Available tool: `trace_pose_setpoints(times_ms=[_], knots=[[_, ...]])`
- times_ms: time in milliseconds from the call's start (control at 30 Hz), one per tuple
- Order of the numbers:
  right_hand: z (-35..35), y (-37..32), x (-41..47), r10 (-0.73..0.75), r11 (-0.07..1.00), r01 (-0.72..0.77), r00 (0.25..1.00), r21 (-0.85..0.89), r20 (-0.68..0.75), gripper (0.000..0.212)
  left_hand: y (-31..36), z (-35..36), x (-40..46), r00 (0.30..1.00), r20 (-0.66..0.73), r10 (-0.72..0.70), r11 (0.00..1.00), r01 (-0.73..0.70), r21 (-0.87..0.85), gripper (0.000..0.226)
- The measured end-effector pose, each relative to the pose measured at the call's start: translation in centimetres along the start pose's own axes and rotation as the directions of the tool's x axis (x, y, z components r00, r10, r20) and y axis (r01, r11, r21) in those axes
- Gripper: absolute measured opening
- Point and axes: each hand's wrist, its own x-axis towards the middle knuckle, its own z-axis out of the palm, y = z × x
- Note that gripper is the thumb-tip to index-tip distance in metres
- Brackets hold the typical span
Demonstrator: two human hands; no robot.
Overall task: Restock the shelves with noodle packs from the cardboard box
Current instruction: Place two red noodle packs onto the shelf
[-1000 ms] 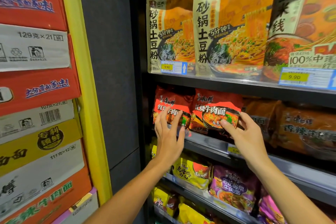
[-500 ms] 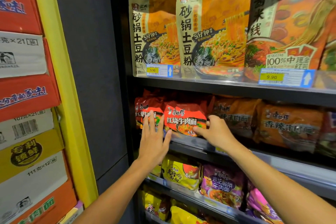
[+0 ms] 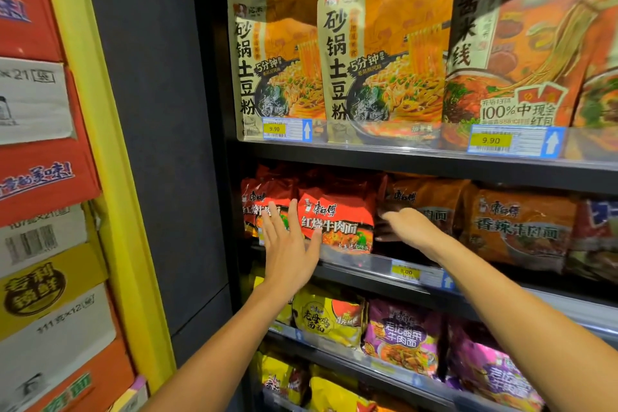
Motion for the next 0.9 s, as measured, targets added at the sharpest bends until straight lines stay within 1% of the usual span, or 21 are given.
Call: trace_pose_setpoints(times_ms=[67,133,200,300,367,433,467,533,600,633,700,733,800,867,900], knots=[[0.8,0.1,0.2,0.010,0.979,-0.014,1.000,-0.203,-0.017,0.032,0.2,0.1,0.0,1.000,0.002,-0.014,1.000,0.014,0.002,0.079],[1.2,0.0,0.1,0.006,0.947,-0.022,0.999,-0.320,-0.049,0.041,0.2,0.1,0.0,1.000,0.001,-0.017,1.000,0.017,-0.005,0.084],[1.4,0.0,0.3,0.024,0.919,-0.043,0.998,-0.391,-0.054,0.041,0.2,0.1,0.1,1.000,0.000,-0.020,1.000,0.020,-0.003,0.089],[1.2,0.2,0.8,0.041,0.898,-0.074,0.996,-0.434,-0.085,0.038,0.3,0.1,0.1,0.999,0.013,-0.029,0.999,0.028,0.032,0.095],[0.6,0.3,0.7,0.001,0.906,-0.054,0.992,-0.420,-0.127,0.030,0.4,0.0,0.2,0.999,0.037,-0.031,0.998,0.029,0.061,0.096],[-0.3,0.7,0.5,-0.074,0.920,0.005,0.984,-0.392,-0.161,0.018,0.6,0.1,0.7,0.997,0.069,-0.045,0.996,0.039,0.085,0.095],[-0.6,0.8,0.2,-0.089,0.919,0.020,0.984,-0.394,-0.156,0.016,0.6,0.2,0.9,0.995,0.085,-0.056,0.994,0.047,0.100,0.095],[-0.9,1.0,0.2,-0.059,0.901,0.000,0.991,-0.434,-0.122,0.020,0.8,0.3,1.5,0.990,0.120,-0.073,0.988,0.055,0.145,0.093],[-1.0,1.4,0.6,-0.005,0.890,-0.056,0.991,-0.453,-0.132,0.031,0.8,0.4,2.1,0.987,0.141,-0.080,0.979,0.051,0.195,0.093],[-1.0,1.5,0.6,0.013,0.890,-0.072,0.991,-0.451,-0.133,0.032,0.7,0.3,2.2,0.986,0.149,-0.081,0.977,0.049,0.208,0.094],[-1.2,1.4,0.1,-0.005,0.892,-0.048,0.993,-0.449,-0.116,0.026,0.7,0.2,2.4,0.984,0.158,-0.079,0.975,0.044,0.217,0.096],[-1.3,1.3,0.0,-0.020,0.907,-0.024,0.995,-0.420,-0.099,0.023,0.6,0.0,2.3,0.984,0.160,-0.077,0.975,0.041,0.218,0.096],[-1.3,1.3,-0.1,-0.053,0.950,0.030,0.996,-0.312,-0.066,0.033,0.4,-0.4,1.9,0.987,0.149,-0.067,0.976,0.034,0.215,0.096],[-1.2,1.2,-1.0,-0.096,0.971,0.077,0.993,-0.226,-0.074,0.042,0.0,-0.9,1.4,0.992,0.118,-0.054,0.975,0.026,0.222,0.094],[-1.1,1.3,-1.3,-0.137,0.970,0.118,0.988,-0.214,-0.076,0.053,-0.2,-1.2,1.1,0.994,0.096,-0.044,0.971,0.020,0.239,0.094]])
